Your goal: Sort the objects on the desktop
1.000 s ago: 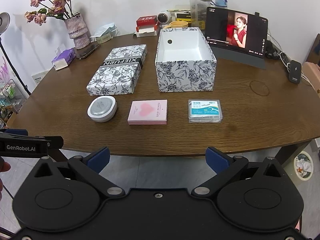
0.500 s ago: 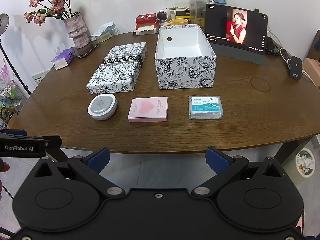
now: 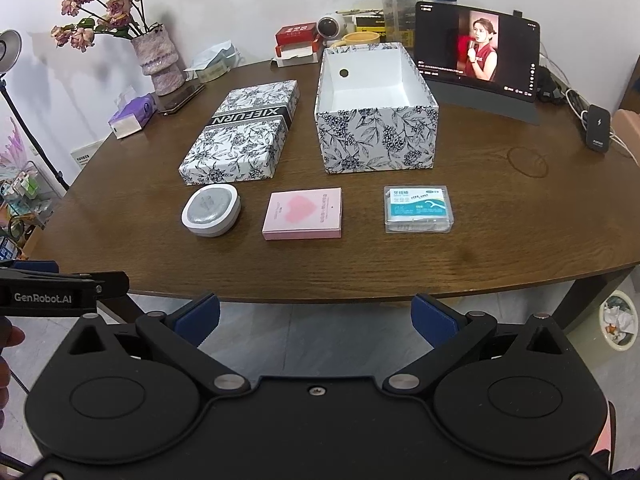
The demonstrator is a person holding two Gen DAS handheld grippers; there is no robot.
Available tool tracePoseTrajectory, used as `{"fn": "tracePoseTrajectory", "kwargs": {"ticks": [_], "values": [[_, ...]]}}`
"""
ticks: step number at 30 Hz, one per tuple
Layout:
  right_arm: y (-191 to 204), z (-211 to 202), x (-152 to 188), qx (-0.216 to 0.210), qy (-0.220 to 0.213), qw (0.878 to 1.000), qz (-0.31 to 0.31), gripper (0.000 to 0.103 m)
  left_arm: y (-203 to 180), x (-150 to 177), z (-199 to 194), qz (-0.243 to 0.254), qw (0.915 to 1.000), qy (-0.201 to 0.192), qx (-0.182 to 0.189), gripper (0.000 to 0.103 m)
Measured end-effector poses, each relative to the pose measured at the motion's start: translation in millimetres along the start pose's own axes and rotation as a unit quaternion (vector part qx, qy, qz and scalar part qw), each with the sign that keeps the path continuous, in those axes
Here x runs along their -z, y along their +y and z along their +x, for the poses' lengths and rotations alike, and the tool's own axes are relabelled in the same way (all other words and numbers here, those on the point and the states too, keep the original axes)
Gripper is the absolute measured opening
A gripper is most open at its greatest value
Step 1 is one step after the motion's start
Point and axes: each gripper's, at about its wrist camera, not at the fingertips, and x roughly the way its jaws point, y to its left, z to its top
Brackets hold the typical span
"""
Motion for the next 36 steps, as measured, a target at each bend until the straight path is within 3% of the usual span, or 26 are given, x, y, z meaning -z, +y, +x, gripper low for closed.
{"fn": "tracePoseTrajectory", "kwargs": {"ticks": [17,36], "values": [[-1,3,0,-0.013,0.008,1.0,-0.012,0.103,-5,1,0,-0.007,1.0,0.005,-0.002,0.103],[-7,26,-16,-0.03,0.011,0.999,-0.043,0.103,-24,-8,17,0.004,0.9995,0.01,-0.028,0.103]]}}
